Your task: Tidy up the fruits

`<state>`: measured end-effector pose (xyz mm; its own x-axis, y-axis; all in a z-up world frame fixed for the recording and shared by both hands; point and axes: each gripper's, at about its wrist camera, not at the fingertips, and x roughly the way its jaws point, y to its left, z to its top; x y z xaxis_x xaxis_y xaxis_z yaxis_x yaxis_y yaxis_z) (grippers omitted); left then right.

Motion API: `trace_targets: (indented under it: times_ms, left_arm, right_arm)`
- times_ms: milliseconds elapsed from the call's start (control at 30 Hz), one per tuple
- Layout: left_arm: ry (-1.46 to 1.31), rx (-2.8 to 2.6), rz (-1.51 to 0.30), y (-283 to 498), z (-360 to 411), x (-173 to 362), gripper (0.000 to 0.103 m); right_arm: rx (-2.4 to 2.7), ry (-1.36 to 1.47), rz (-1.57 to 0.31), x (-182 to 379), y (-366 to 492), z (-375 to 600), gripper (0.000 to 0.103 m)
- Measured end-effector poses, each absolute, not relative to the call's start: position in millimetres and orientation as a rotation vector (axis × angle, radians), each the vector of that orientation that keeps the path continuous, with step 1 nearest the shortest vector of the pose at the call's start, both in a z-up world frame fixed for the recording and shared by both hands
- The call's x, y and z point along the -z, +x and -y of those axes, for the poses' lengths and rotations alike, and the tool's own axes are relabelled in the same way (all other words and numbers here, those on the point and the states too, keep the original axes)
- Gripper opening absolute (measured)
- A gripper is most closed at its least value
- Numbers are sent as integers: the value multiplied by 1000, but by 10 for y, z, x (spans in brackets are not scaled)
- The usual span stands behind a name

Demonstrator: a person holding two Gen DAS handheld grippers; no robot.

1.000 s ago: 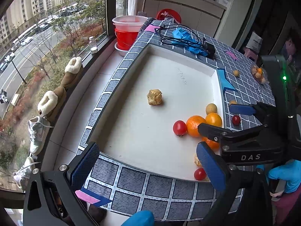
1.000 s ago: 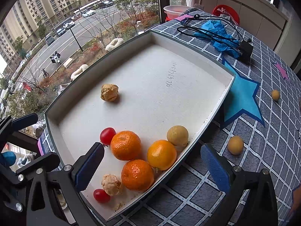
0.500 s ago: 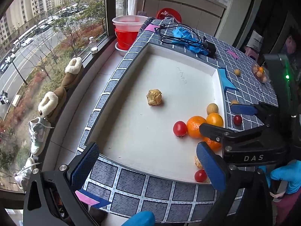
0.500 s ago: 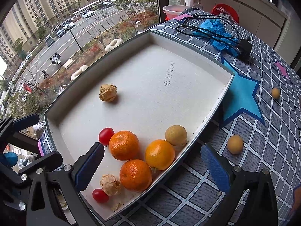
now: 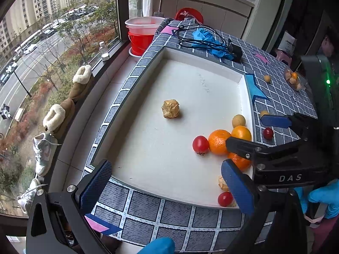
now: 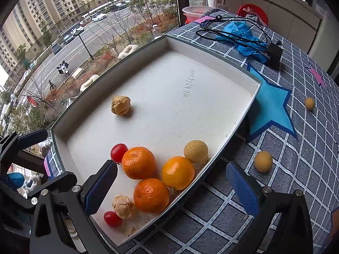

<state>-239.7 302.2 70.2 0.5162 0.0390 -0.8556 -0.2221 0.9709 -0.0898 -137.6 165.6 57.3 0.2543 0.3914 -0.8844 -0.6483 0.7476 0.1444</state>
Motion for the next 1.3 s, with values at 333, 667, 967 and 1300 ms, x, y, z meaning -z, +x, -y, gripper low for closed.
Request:
trace_targets:
  times_ms: [333, 667, 967, 1300]
  left_arm:
    - [-190, -161, -1017, -2387, -2993, -707, 103]
    - [-193, -163, -1025, -2340, -2946, -632, 103]
    - [-72, -232, -988, -2276, -2766, -569, 103]
    - [-39, -232, -973, -2237, -2667, -561, 103]
  right_arm:
    - [-711, -265, -1105, -585, -1381, -1625, 103]
    - [-674, -253, -1098, -635, -1344, -1526, 103]
    - [-653, -239, -1076, -738, -1337, -1401, 103]
    - [-665, -247, -1069, -765, -1392, -1417, 103]
